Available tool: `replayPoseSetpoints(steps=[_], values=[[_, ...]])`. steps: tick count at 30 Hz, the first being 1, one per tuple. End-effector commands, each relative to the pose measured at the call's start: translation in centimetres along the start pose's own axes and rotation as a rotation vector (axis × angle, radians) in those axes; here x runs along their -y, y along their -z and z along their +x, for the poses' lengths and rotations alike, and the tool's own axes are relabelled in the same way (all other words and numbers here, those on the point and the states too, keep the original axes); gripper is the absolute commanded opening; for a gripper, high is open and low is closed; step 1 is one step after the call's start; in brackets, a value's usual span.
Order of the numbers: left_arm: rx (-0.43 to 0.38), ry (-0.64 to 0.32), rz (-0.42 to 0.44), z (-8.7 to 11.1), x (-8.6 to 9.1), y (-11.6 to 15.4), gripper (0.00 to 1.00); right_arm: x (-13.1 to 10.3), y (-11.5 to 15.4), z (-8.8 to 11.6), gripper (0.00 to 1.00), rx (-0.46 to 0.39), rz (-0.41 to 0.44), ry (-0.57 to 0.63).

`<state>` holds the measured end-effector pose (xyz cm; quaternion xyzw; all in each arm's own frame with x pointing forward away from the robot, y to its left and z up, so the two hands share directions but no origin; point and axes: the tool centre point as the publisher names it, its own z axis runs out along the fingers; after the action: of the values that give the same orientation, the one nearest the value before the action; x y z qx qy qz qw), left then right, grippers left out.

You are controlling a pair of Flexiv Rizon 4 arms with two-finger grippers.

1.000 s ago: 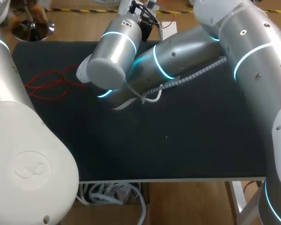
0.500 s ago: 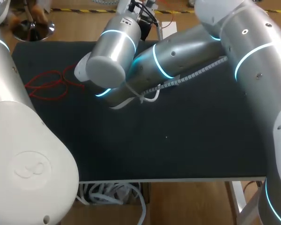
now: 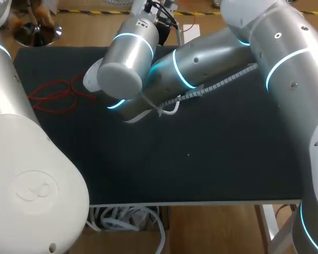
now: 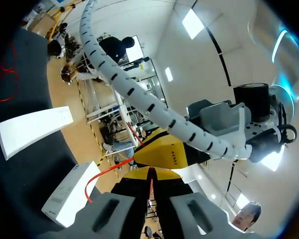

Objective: Grab the tape and strap the tape.

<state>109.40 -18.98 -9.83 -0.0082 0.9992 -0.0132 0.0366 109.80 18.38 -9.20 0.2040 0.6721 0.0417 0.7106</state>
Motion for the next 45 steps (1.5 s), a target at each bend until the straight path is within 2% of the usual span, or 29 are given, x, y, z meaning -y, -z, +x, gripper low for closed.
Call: replayPoseSetpoints(steps=[1,6,19,21,22,24,26,29,31,34,40,45], values=[[-0.001,0.001,-0.003,0.0,0.1,0.1,0.0,0.1,0.1,-0.4,0.0,-0.009,0.0,0.0],[-0.001,0.001,-0.003,0.0,0.1,0.1,0.0,0.3,0.2,-0.7,0.0,-0.012,-0.013,-0.056],[-0.001,0.001,-0.003,0.0,0.1,0.1,0.0,0.6,0.3,-0.6,0.02,-0.025,-0.056,-0.063],[-0.001,0.001,-0.003,0.0,0.1,0.1,0.0,0.7,0.3,-0.7,0.05,-0.027,-0.059,-0.063],[-0.001,0.001,-0.003,0.0,0.1,0.1,0.0,0.7,0.3,-0.7,0.14,-0.027,-0.059,-0.064],[-0.001,0.001,-0.003,0.0,0.1,0.1,0.0,0.8,0.4,-0.8,0.16,-0.029,-0.066,-0.068],[-0.001,0.001,-0.003,0.0,0.1,0.1,0.0,0.7,0.6,-1.1,0.04,-0.027,-0.084,-0.075],[-0.001,0.001,-0.003,0.0,0.1,0.1,0.0,0.9,0.8,-1.7,0.11,-0.03,-0.087,-0.087],[-0.001,0.001,-0.003,0.0,0.1,0.1,0.0,1.1,0.9,-1.9,0.22,-0.038,-0.089,-0.095],[-0.001,0.001,-0.003,0.0,0.1,0.1,0.0,1.6,1.5,-2.3,0.13,-0.056,-0.1,-0.107],[-0.001,0.001,-0.003,0.0,0.1,0.1,0.0,2.7,2.8,-3.4,0.16,-0.101,-0.139,-0.14],[-0.001,0.001,-0.003,0.0,0.1,0.1,0.0,4.7,3.4,-4.8,0.19,-0.143,-0.172,-0.16]])
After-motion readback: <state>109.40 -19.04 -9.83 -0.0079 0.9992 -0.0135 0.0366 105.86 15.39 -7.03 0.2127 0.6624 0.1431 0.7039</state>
